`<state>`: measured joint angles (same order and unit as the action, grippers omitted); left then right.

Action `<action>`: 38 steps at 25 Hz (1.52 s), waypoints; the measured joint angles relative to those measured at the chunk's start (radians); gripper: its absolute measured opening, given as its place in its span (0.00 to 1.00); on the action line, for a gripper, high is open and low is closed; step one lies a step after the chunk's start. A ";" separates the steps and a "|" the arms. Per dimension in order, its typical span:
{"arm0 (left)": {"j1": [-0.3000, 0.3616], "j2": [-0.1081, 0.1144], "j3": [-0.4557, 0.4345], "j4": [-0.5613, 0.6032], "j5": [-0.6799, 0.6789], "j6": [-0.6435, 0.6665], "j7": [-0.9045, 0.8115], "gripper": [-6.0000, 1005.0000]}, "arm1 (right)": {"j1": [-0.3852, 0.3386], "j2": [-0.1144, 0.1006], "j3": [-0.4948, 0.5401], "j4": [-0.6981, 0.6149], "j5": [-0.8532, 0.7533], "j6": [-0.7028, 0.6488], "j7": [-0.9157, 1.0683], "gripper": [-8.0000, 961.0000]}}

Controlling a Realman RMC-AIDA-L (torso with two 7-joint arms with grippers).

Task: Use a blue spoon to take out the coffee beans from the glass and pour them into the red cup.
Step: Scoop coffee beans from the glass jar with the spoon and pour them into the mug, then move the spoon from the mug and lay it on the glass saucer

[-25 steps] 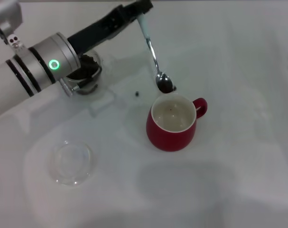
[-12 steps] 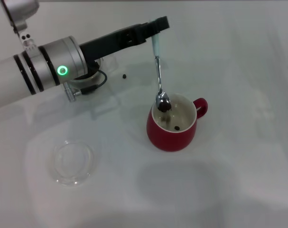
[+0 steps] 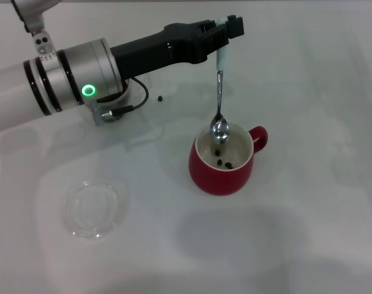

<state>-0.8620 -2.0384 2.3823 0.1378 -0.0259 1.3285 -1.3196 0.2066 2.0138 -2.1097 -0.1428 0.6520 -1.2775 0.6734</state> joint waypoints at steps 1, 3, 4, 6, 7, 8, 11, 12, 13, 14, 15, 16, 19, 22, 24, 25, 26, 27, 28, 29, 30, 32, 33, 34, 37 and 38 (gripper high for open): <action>0.004 0.000 -0.002 0.000 -0.001 0.005 0.002 0.14 | 0.000 0.000 -0.001 0.000 0.000 0.000 0.000 0.87; 0.027 0.000 -0.028 -0.003 -0.009 0.016 -0.001 0.14 | 0.000 0.000 -0.001 0.000 0.000 0.000 0.000 0.87; 0.043 0.001 -0.050 -0.004 -0.010 0.023 -0.004 0.14 | 0.000 0.000 -0.002 0.000 -0.001 0.000 0.000 0.87; 0.078 0.006 -0.100 -0.002 -0.010 0.040 -0.015 0.14 | 0.000 0.000 -0.002 0.000 -0.001 0.000 0.000 0.87; 0.100 0.010 -0.133 -0.001 -0.010 0.053 -0.023 0.14 | 0.000 0.000 -0.002 0.000 -0.001 0.000 0.000 0.87; 0.117 0.013 -0.156 0.000 -0.010 0.066 -0.029 0.14 | 0.000 0.000 -0.002 0.000 -0.001 0.000 0.000 0.87; 0.160 0.022 -0.206 0.001 -0.010 0.105 -0.054 0.14 | 0.004 0.000 -0.003 -0.001 -0.003 0.000 0.000 0.87; 0.172 0.023 -0.216 0.001 -0.012 0.116 -0.065 0.14 | 0.006 0.000 -0.003 -0.001 -0.003 0.000 0.000 0.87; 0.185 0.024 -0.228 0.001 -0.015 0.127 -0.084 0.14 | 0.007 0.000 -0.003 -0.001 -0.004 0.000 0.000 0.87; 0.199 0.025 -0.242 0.002 -0.016 0.135 -0.107 0.14 | 0.009 0.000 -0.003 -0.001 -0.005 0.000 0.000 0.87; 0.211 0.025 -0.253 0.002 -0.016 0.141 -0.128 0.14 | 0.010 0.000 -0.003 -0.002 -0.006 0.000 0.000 0.87; 0.224 0.025 -0.266 0.002 -0.016 0.146 -0.153 0.14 | 0.011 0.000 -0.004 -0.003 -0.007 0.000 0.000 0.87; 0.289 0.022 -0.331 0.001 -0.017 0.166 -0.231 0.14 | 0.013 0.000 -0.004 -0.011 -0.008 -0.001 0.000 0.87; 0.381 0.022 -0.404 0.001 -0.018 0.202 -0.251 0.14 | 0.013 0.000 -0.004 -0.014 -0.009 -0.001 0.000 0.87; 0.428 0.023 -0.432 0.001 -0.019 0.230 -0.256 0.14 | 0.015 0.000 -0.004 -0.014 -0.009 -0.001 0.000 0.87; 0.463 0.025 -0.449 -0.001 -0.020 0.253 -0.264 0.14 | 0.016 0.000 -0.004 -0.015 -0.009 -0.001 0.000 0.87; 0.495 0.028 -0.461 -0.004 -0.020 0.269 -0.276 0.14 | 0.017 0.000 -0.004 -0.016 -0.009 -0.001 0.000 0.87; 0.518 0.031 -0.466 -0.006 -0.019 0.278 -0.287 0.14 | 0.019 0.000 -0.003 -0.016 -0.009 -0.001 0.000 0.87; 0.541 0.035 -0.469 -0.009 -0.017 0.284 -0.295 0.14 | 0.022 0.000 -0.002 -0.017 -0.009 -0.001 0.000 0.87; 0.563 0.039 -0.468 -0.011 -0.015 0.291 -0.303 0.14 | 0.026 -0.001 -0.002 -0.017 -0.009 0.000 0.000 0.87; 0.585 0.043 -0.466 -0.013 -0.013 0.295 -0.309 0.14 | 0.031 -0.001 -0.001 -0.017 -0.008 0.000 0.000 0.87; 0.622 0.048 -0.463 -0.026 -0.008 0.297 -0.311 0.14 | 0.039 -0.001 0.000 -0.017 -0.008 0.003 0.000 0.87; 0.632 0.048 -0.463 -0.035 -0.007 0.298 -0.311 0.14 | 0.045 -0.001 0.000 -0.017 -0.008 0.005 0.000 0.87; 0.640 0.049 -0.463 -0.053 -0.007 0.298 -0.310 0.14 | 0.052 -0.002 0.001 -0.016 -0.008 0.011 0.000 0.87; 0.649 0.049 -0.465 -0.124 -0.008 0.298 -0.305 0.14 | 0.060 -0.002 0.002 -0.015 -0.009 0.016 0.000 0.87; 0.649 0.051 -0.464 -0.142 -0.008 0.298 -0.301 0.14 | 0.062 -0.003 0.002 -0.014 -0.009 0.020 0.000 0.87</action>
<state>-0.2132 -1.9875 1.9182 -0.0043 -0.0337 1.6260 -1.6206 0.2687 2.0110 -2.1079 -0.1565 0.6430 -1.2579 0.6734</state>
